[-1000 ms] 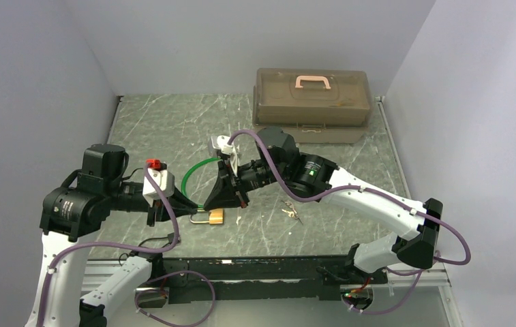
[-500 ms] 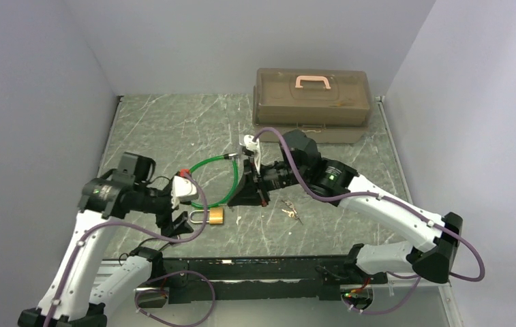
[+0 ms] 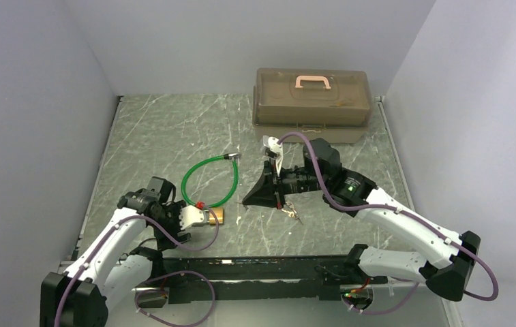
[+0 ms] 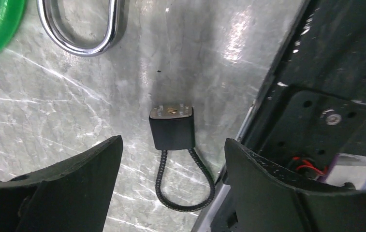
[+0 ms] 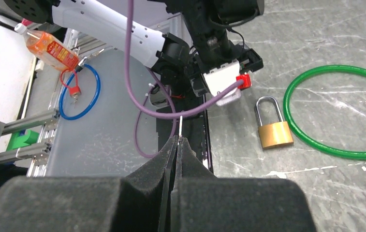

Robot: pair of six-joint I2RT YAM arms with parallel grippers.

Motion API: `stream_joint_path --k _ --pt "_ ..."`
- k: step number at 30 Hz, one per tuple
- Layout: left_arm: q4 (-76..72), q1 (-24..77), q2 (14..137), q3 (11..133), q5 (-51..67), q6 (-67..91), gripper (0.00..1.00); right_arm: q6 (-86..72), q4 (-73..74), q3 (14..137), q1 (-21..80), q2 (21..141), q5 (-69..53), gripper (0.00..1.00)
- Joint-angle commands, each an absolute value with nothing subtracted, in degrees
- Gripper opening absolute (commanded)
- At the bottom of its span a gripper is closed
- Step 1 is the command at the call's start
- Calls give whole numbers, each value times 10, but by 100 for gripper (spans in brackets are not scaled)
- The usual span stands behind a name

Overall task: Unlock with the key
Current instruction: Pick up the lock from the center of the board.

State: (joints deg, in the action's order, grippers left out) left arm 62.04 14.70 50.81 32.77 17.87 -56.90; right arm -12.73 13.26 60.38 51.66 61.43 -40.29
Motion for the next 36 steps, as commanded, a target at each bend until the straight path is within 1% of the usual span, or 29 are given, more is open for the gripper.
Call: stream_joint_path --k 1,7,9,11,14,15,16,18,19,20,26,27,31,36 --pt "551 144 527 306 126 -604 82 -140 88 596 508 597 -397 0" --pt "508 134 565 284 121 -610 77 -140 85 597 498 596 -402 0" --pt "504 128 577 281 130 -616 74 -140 85 598 494 596 -404 0" --pt "501 116 588 277 138 -625 68 -139 85 600 491 596 -406 0" --pt "492 91 598 270 153 -640 54 -141 83 602 487 596 -408 0" --pt "490 81 600 269 160 -645 48 -141 83 602 486 596 -408 0" --pt "485 72 600 267 167 -645 36 -142 82 603 486 596 -409 0" --pt "482 57 596 273 187 -645 19 -143 81 606 484 597 -410 0" --pt "488 51 592 279 201 -646 14 -143 81 607 484 598 -411 0" --pt "494 45 581 285 217 -647 11 -143 80 608 483 598 -412 0" --pt "580 39 479 357 316 -687 3 -150 68 606 479 599 -417 0" --pt "598 38 464 378 330 -695 0 -151 66 604 479 598 -418 0" --pt "675 39 428 480 391 -737 0 -153 58 600 477 594 -423 0" --pt "810 39 411 638 499 -863 0 -149 63 615 476 601 -444 0"
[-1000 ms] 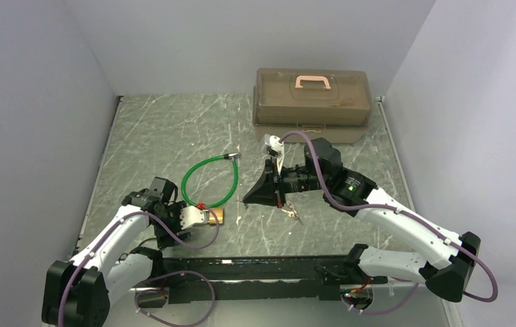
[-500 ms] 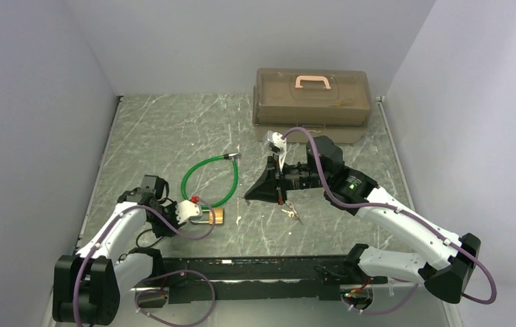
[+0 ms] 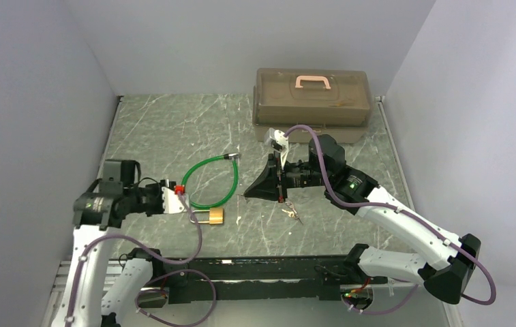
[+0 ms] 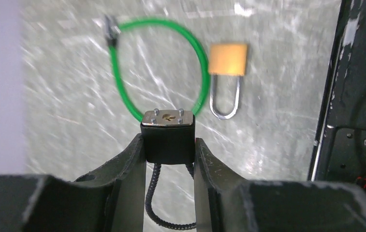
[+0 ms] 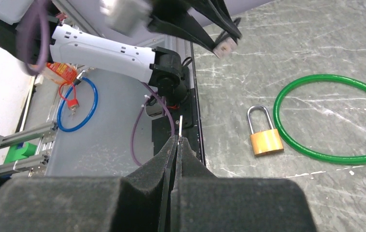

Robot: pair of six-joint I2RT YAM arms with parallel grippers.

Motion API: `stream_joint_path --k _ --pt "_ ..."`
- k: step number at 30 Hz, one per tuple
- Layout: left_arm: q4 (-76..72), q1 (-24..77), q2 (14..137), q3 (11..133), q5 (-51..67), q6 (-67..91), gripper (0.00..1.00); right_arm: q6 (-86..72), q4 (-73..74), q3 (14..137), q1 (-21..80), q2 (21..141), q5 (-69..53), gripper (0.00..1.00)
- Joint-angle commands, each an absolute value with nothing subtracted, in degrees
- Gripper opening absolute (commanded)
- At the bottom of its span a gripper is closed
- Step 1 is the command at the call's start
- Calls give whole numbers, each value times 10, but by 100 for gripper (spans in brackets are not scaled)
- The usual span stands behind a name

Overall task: Unlock with the key
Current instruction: Pick up the lock from the center of the board.

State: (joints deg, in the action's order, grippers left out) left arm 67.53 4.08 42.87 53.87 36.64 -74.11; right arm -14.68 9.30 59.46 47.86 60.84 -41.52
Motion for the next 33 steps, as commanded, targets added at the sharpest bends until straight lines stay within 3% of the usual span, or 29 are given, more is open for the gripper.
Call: stream_joint_path --k 1,6,14,22,33 --pt "827 39 406 664 519 -882 0 -146 69 623 477 604 -449 0" --pt "737 39 362 733 612 -877 0 -138 84 662 478 629 -478 0" --pt "592 39 317 732 718 -860 0 -108 110 727 484 668 -514 0" --pt "554 39 313 746 735 -860 0 -74 123 769 484 683 -549 0" --pt "527 39 342 737 740 -728 0 -28 172 810 484 698 -559 0"
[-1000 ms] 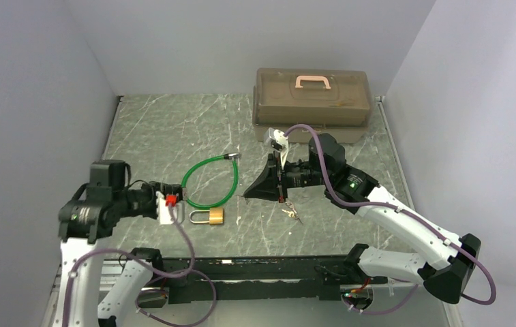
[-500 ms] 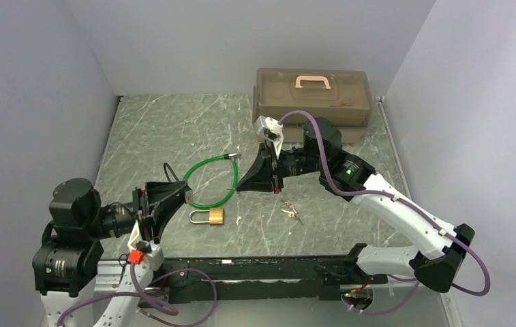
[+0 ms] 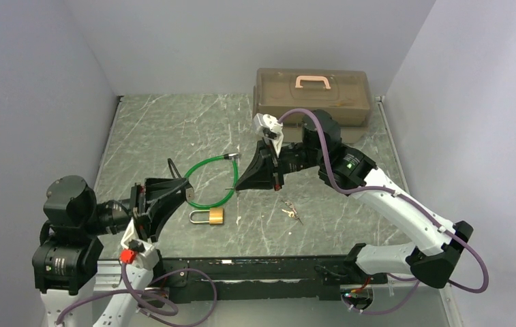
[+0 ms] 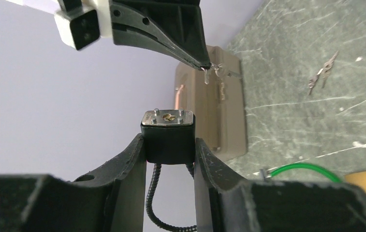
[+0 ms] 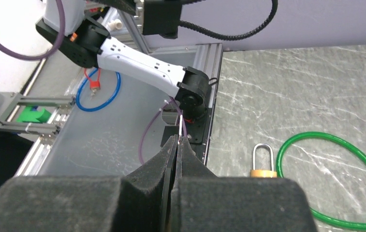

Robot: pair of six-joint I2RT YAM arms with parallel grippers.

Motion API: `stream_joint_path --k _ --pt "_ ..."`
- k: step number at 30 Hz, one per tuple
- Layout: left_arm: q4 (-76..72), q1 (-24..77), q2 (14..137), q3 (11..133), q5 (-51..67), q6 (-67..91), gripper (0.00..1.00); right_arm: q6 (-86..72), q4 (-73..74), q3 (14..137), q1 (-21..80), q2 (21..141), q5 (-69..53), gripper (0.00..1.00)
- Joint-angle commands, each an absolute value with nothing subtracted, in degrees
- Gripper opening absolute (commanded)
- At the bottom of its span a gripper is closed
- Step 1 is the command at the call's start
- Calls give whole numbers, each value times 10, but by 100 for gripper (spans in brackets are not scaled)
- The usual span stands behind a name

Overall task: Unlock with the key
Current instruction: Pick up the lock from the center of the board, then unlock the lock.

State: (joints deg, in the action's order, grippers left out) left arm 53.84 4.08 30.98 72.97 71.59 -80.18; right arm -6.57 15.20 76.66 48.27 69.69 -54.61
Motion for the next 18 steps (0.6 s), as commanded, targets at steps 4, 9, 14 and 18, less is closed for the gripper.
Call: stream_joint_path --k 4,9,14,18 --pt "678 39 432 785 734 -703 0 29 247 833 485 701 -534 0" --pt "896 70 576 841 771 -697 0 120 334 847 497 688 -491 0" --pt "899 179 643 808 797 -605 0 205 403 873 510 679 -462 0" --pt "900 252 683 789 803 -578 0 292 454 889 532 670 -417 0"
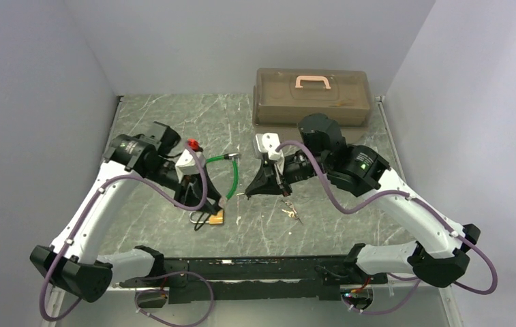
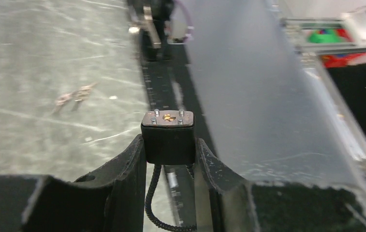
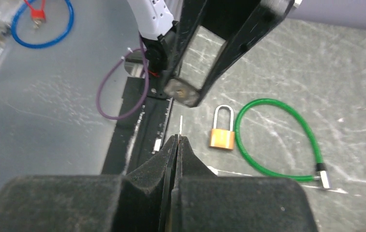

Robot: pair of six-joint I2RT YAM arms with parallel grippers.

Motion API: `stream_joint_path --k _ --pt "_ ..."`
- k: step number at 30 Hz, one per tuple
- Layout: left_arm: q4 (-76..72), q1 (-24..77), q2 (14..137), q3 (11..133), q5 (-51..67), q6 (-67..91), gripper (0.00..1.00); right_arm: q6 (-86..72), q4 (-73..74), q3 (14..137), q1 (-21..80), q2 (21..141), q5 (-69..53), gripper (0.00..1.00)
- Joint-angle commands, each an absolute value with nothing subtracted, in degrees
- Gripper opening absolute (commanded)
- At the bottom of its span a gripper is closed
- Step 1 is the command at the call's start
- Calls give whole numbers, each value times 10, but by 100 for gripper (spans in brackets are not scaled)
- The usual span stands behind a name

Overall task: Unlock with the key
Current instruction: Unlock the lock.

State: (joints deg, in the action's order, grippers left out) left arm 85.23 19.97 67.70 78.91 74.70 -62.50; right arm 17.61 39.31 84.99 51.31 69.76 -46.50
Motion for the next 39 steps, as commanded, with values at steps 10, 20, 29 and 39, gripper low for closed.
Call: stream_joint_path --k 10,20,29,39 --pt "904 344 766 759 722 -480 2 373 587 936 644 695 -248 0" --pt "903 384 784 754 721 -472 0 371 623 939 719 715 -208 0" --pt "904 388 755 747 722 -483 0 377 602 912 758 728 -181 0" --pt "904 394 745 747 723 -483 1 374 553 905 771 737 -163 0"
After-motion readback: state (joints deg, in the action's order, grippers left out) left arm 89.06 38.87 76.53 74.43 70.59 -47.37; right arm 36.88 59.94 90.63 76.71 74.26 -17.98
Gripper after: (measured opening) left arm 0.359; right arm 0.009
